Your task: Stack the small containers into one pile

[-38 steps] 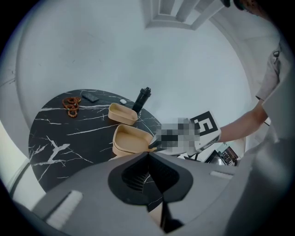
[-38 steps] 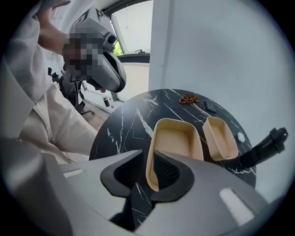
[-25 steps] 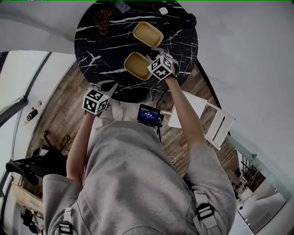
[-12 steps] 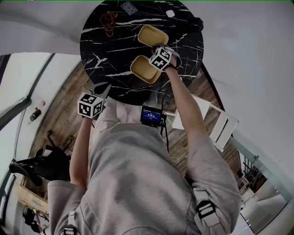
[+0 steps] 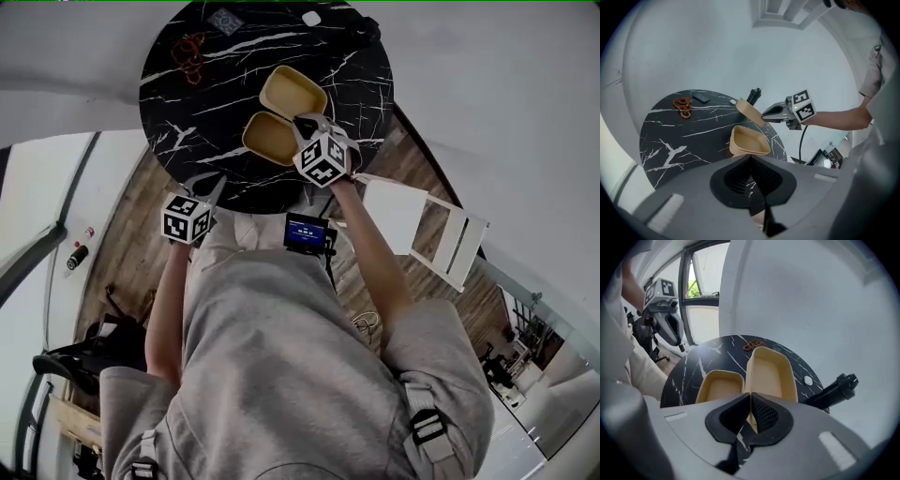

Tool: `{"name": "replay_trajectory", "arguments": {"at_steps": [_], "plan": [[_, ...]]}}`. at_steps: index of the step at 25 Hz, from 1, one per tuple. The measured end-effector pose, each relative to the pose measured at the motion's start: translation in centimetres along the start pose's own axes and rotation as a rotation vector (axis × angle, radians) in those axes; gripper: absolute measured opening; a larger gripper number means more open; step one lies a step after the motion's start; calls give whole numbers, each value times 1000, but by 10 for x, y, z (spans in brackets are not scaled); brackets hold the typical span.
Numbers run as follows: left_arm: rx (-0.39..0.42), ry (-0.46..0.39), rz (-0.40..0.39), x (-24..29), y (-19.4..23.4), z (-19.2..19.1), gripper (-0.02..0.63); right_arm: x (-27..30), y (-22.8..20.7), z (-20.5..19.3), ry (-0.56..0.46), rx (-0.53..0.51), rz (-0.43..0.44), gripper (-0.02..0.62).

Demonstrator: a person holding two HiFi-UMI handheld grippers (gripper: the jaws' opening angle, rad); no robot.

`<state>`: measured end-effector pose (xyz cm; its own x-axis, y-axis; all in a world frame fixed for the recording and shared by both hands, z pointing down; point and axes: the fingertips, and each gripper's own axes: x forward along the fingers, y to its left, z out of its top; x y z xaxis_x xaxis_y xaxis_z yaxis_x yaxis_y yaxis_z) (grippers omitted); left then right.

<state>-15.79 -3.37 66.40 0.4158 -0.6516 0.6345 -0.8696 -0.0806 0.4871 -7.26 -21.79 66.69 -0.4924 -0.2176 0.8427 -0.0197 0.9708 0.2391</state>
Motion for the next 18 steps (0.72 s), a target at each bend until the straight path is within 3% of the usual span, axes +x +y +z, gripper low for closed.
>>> {"name": "replay_trajectory", "arguments": {"at_steps": [8, 14, 18], "plan": [[68, 15, -30, 26, -20, 17, -2, -30, 73, -22, 29, -47, 52, 28], [84, -57, 102, 32, -3, 39, -2, -21, 95, -20, 67, -38, 95, 28], [80, -107, 186, 36, 13, 59, 0, -15, 102, -12, 60, 32, 129, 32]]}}
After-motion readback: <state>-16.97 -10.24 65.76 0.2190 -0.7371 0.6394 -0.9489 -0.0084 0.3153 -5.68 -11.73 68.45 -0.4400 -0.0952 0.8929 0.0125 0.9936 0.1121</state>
